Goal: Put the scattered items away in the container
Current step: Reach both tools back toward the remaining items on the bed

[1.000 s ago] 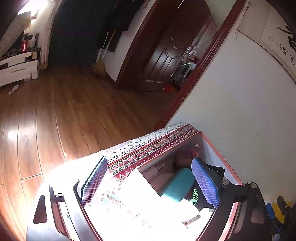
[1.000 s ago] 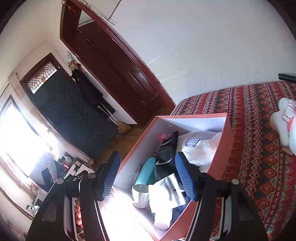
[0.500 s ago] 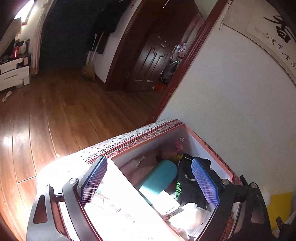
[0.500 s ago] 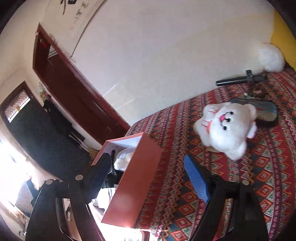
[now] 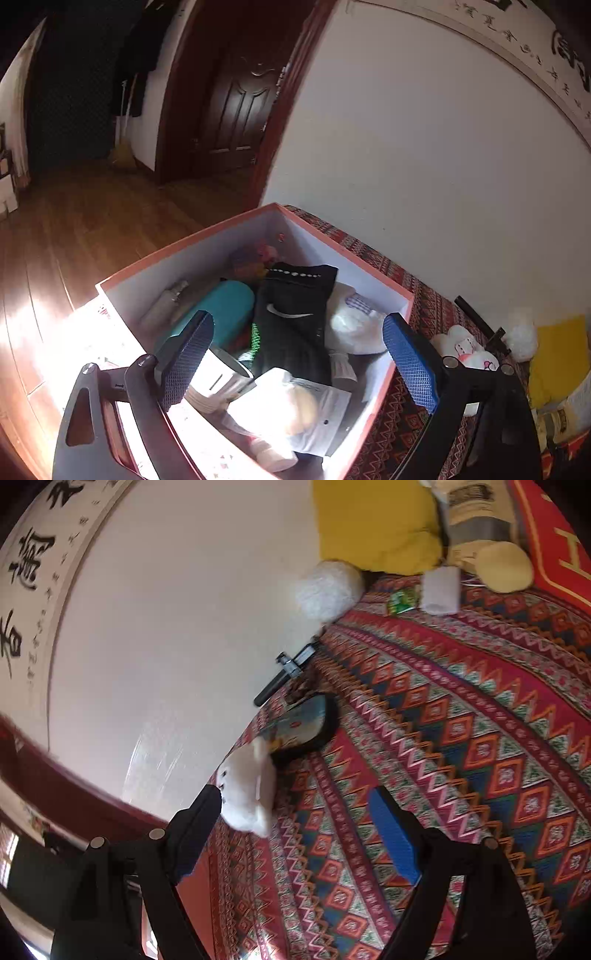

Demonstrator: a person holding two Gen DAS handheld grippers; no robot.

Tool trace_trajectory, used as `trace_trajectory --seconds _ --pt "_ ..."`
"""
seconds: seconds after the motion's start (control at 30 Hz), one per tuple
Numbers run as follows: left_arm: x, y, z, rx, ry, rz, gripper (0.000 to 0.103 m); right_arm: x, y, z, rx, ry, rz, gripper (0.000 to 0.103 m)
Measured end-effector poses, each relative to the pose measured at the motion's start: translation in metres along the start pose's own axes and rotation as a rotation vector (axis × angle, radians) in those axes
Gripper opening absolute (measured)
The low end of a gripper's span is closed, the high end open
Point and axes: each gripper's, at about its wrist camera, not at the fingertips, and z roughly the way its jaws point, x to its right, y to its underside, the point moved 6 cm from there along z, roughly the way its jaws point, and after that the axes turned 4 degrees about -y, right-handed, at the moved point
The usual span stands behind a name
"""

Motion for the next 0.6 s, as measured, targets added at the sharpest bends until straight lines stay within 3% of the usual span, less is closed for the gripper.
trace_trajectory --seconds 0.1,0.17,0.27,0.37,0.5,0.6 --pt "0.057 0.012 -0.002 0.004 0.07 0.141 0.093 0.044 -0.02 -0.02 0.088 0.06 0.081 0.082" --pt "0.11 0.03 -0.006 -0.011 0.154 0.278 0.093 0.073 -0.039 -0.035 0.155 0.083 0.163 0.082" --pt "0.201 0.078 -0.016 -0.024 0.291 0.47 0.099 0.103 -0.074 -0.055 0.241 0.098 0.222 0.086" --pt "0.316 0.143 -0.016 -0.05 0.422 0.66 0.103 0.119 -0.108 -0.066 0.306 0.13 0.222 0.087" --pt "0.474 0.23 -0.007 -0.194 0.667 0.782 0.103 0.134 -0.136 -0.07 0.358 0.103 0.276 0.087" --pt "0.588 0.3 0.012 -0.319 0.76 0.873 0.103 0.15 -0.143 -0.074 0.36 0.127 0.285 0.087"
